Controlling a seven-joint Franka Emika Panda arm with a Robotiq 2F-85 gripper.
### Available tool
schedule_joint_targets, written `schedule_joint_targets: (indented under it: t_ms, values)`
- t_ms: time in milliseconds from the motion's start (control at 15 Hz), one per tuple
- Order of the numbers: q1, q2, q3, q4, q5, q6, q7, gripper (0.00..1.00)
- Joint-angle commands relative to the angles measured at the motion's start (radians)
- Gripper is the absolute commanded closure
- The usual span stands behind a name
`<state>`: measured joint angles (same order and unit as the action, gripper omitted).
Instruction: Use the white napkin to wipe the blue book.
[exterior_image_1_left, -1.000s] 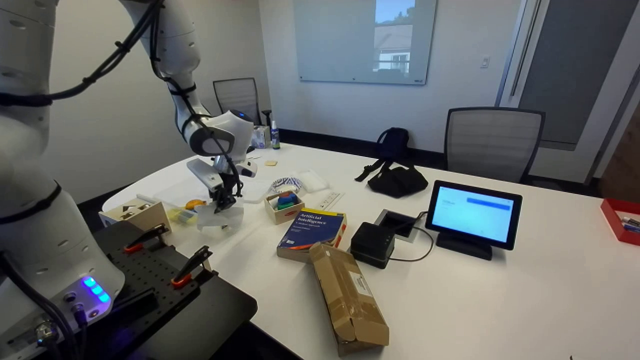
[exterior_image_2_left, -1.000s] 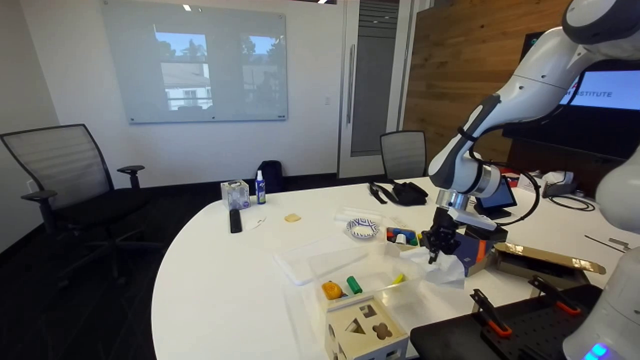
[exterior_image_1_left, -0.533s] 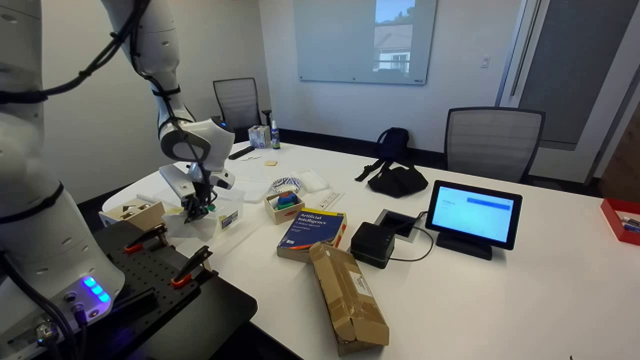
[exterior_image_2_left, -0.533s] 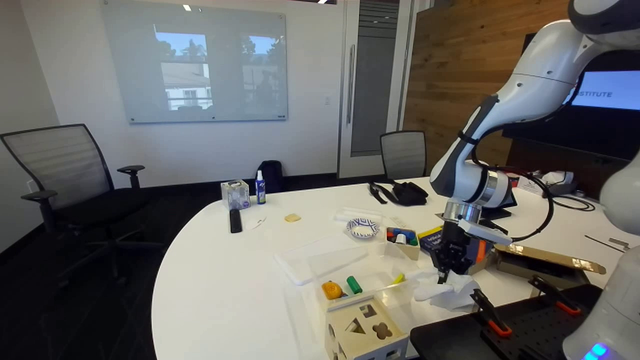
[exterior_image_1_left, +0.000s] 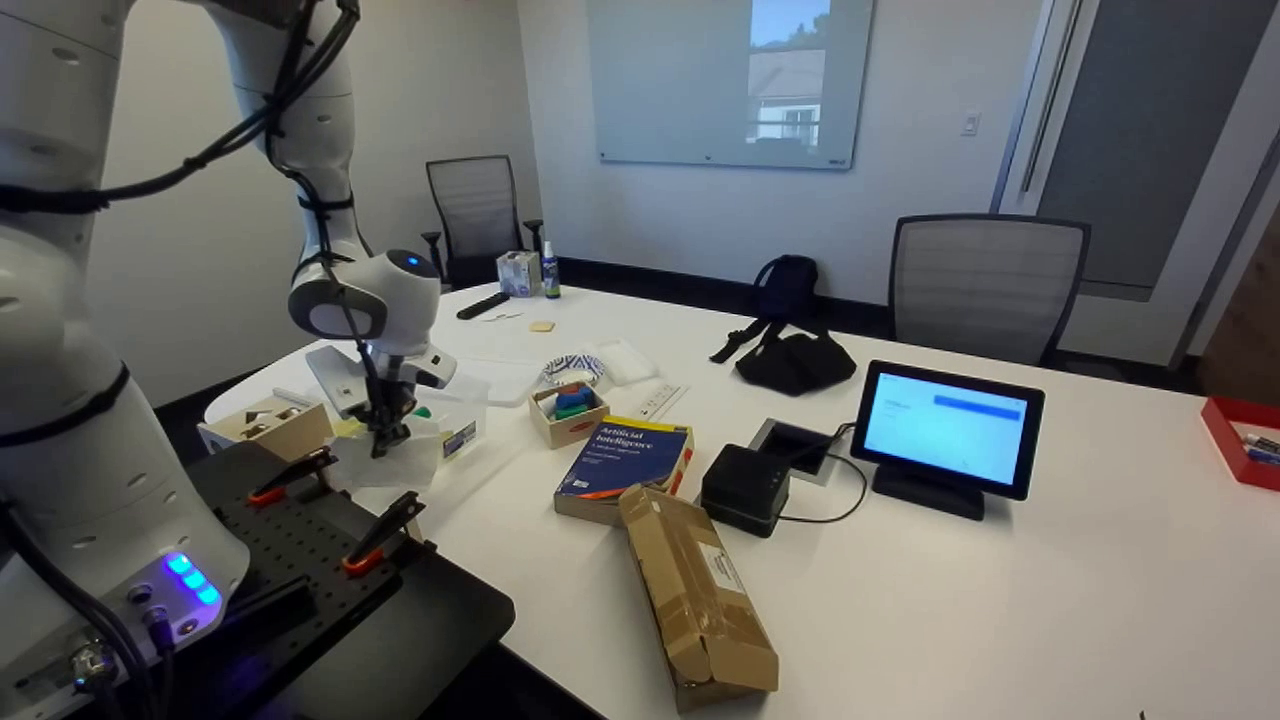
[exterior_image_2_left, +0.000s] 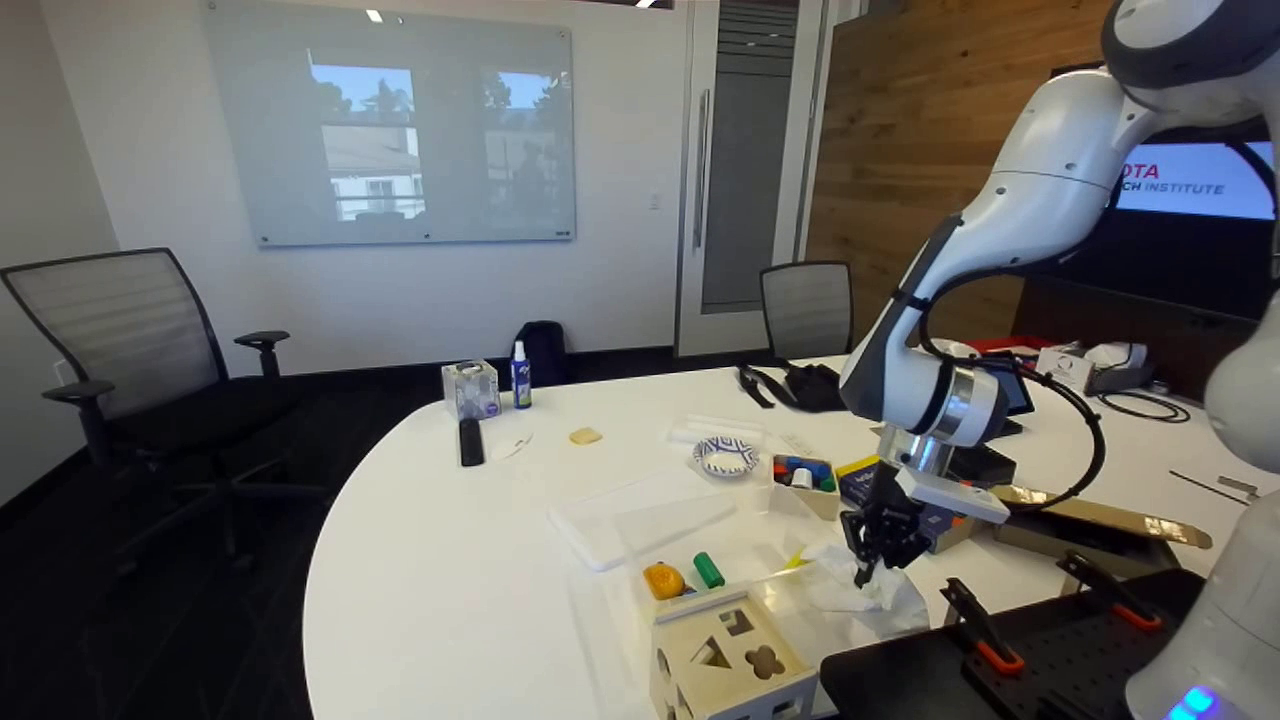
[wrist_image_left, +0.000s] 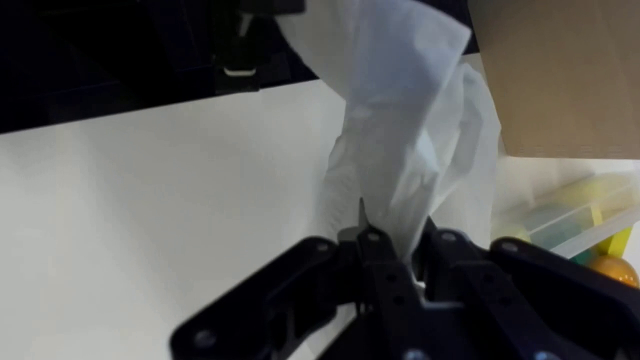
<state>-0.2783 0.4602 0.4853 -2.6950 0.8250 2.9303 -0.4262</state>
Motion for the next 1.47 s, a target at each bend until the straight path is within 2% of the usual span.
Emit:
schedule_joint_targets:
  t_ms: [0, 200, 467, 667, 933, 1067, 1200, 1333, 1400]
  values:
    - [-0.002, 0.030, 0.028, -0.004, 0.024, 0.047, -0.012, 0.51]
    - [0.005, 0.024, 0.031, -0.013, 0.013, 0.046, -0.002, 0.29]
    - [0.006, -0.043, 0.042, -0.038, 0.003, 0.023, 0.004, 0.01]
    - [0.002, -0.106, 0.055, -0.048, -0.004, 0.002, 0.002, 0.00]
    - [0.093, -0.270, -0.015, -0.112, -0.111, 0.026, 0.076, 0.00]
    - [0.132, -0.360, -0.075, -0.143, -0.207, 0.007, 0.128, 0.00]
    - [0.254, -0.352, -0.268, -0.087, -0.413, 0.011, 0.241, 0.00]
    - [0.332, -0.405, -0.434, -0.085, -0.603, -0.007, 0.341, 0.00]
    - [0.323, -0.429, -0.471, -0.078, -0.699, -0.030, 0.390, 0.00]
